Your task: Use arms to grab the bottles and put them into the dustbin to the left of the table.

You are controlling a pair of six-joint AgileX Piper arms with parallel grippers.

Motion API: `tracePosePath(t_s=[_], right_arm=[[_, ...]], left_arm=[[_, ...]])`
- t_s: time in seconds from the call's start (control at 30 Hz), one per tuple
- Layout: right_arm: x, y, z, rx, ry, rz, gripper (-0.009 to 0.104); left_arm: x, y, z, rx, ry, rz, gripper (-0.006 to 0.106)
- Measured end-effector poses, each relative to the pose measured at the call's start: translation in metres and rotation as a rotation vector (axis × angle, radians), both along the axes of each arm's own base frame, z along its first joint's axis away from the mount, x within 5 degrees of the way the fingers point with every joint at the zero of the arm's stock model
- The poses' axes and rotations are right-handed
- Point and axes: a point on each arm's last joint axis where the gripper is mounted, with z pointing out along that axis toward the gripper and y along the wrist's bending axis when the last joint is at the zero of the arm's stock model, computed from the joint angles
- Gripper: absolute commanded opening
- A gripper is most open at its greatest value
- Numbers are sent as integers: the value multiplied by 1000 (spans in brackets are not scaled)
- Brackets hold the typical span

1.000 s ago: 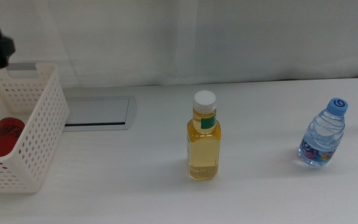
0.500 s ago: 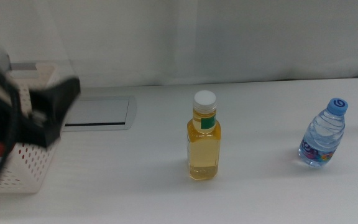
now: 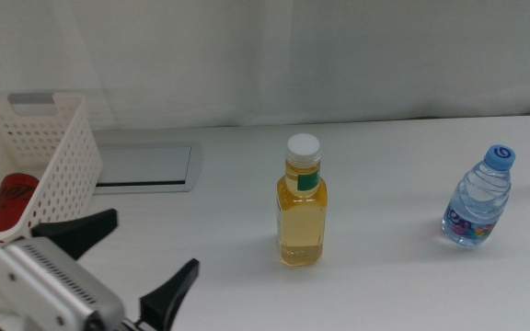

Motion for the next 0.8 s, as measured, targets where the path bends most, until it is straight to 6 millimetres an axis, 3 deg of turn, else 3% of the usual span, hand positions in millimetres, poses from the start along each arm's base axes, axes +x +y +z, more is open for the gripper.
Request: tracePosePath(t_s=[0.37, 0.47, 0.8], right_arm=[[0, 0, 0, 8, 0, 0, -3], [0, 0, 0, 8, 0, 0, -3], [0, 0, 0, 8, 0, 0, -3]], left_arm=[[33, -31, -45, -14, 85, 12, 93], [40, -47, -62, -26, 111, -67, 93], [85, -89, -80, -84, 160, -98, 93]])
